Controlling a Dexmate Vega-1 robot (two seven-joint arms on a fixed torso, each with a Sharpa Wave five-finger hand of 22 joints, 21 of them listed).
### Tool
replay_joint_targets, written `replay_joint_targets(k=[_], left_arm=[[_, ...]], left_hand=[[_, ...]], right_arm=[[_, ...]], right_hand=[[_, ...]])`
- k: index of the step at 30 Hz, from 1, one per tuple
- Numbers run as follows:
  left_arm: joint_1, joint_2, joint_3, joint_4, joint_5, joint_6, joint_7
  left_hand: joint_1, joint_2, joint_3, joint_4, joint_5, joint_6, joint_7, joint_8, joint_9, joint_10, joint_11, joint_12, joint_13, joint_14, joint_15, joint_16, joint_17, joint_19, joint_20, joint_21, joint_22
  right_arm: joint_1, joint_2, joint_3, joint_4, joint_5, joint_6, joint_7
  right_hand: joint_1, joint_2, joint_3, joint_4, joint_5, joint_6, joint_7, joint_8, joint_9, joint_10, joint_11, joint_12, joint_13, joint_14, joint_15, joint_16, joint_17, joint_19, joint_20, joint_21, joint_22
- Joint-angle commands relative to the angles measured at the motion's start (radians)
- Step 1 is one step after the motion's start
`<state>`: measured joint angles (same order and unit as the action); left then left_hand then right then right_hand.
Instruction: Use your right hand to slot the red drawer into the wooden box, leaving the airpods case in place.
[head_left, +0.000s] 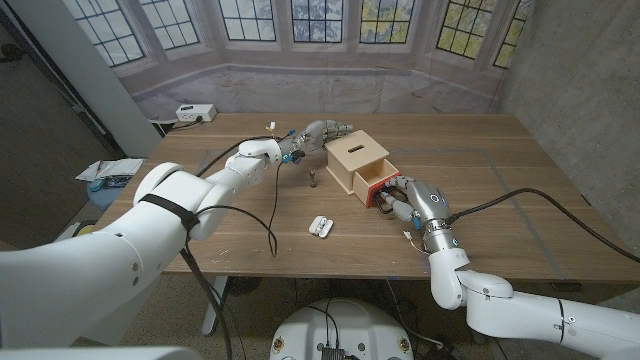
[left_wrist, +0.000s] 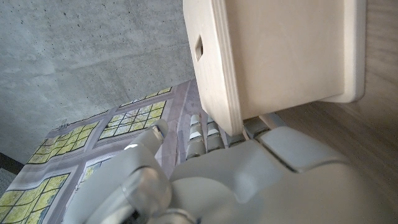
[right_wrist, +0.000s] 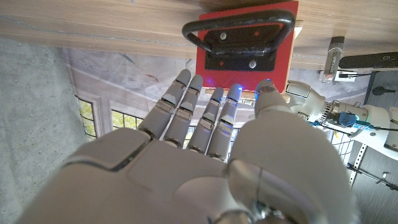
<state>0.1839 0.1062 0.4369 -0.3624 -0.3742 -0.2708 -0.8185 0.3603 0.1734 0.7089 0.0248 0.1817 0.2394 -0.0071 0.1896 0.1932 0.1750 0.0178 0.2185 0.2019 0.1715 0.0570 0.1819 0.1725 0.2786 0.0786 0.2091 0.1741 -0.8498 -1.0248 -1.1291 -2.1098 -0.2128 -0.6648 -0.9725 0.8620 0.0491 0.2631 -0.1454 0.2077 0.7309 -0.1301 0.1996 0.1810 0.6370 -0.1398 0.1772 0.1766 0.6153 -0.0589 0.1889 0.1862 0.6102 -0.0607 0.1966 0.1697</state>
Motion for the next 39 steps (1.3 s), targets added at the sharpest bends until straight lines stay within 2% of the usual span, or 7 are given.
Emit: replay_joint_targets(k=[1,22,39], left_arm=[[-0.003,-0.002,0.001,0.003,0.001,0.014,0.011],[-0.001,-0.01,-0.001,0.003,-0.002,0.023,0.008],[-0.003,-0.01,-0.001,0.002,-0.002,0.022,0.002]], left_hand=[[-0.005,0.002,0.004,-0.005,0.0,0.008,0.001,0.003,0.001,0.0,-0.005,-0.002,0.003,0.004,0.002,0.0,0.002,0.006,0.002,-0.004,0.005],[-0.006,0.001,0.005,-0.005,0.0,0.007,0.001,0.003,0.001,-0.001,-0.002,-0.002,0.003,0.005,0.001,0.0,0.002,0.006,0.003,-0.005,0.005],[-0.005,0.002,0.006,-0.007,0.0,0.007,0.001,0.003,0.001,-0.002,-0.004,-0.003,0.003,0.005,0.003,0.0,0.002,0.006,0.003,-0.005,0.005]], right_arm=[[0.011,0.026,0.006,0.031,-0.011,0.031,0.015],[0.015,0.044,0.017,0.063,-0.015,0.067,0.012],[0.05,0.106,0.02,0.141,-0.028,0.132,0.006]], right_hand=[[0.012,0.001,0.007,-0.004,-0.004,0.008,0.002,-0.003,0.0,0.005,-0.002,0.006,0.004,0.004,-0.112,0.005,0.003,0.009,-0.014,0.004,0.002],[0.011,0.001,0.012,-0.005,-0.005,0.01,0.002,-0.004,0.0,0.005,-0.001,0.006,0.004,0.004,-0.111,0.005,0.003,0.008,-0.015,0.003,0.002],[0.013,0.0,0.017,-0.006,-0.006,0.012,-0.002,-0.005,0.0,0.008,-0.005,0.007,0.004,0.004,-0.11,0.005,0.003,0.009,-0.016,0.002,0.002]])
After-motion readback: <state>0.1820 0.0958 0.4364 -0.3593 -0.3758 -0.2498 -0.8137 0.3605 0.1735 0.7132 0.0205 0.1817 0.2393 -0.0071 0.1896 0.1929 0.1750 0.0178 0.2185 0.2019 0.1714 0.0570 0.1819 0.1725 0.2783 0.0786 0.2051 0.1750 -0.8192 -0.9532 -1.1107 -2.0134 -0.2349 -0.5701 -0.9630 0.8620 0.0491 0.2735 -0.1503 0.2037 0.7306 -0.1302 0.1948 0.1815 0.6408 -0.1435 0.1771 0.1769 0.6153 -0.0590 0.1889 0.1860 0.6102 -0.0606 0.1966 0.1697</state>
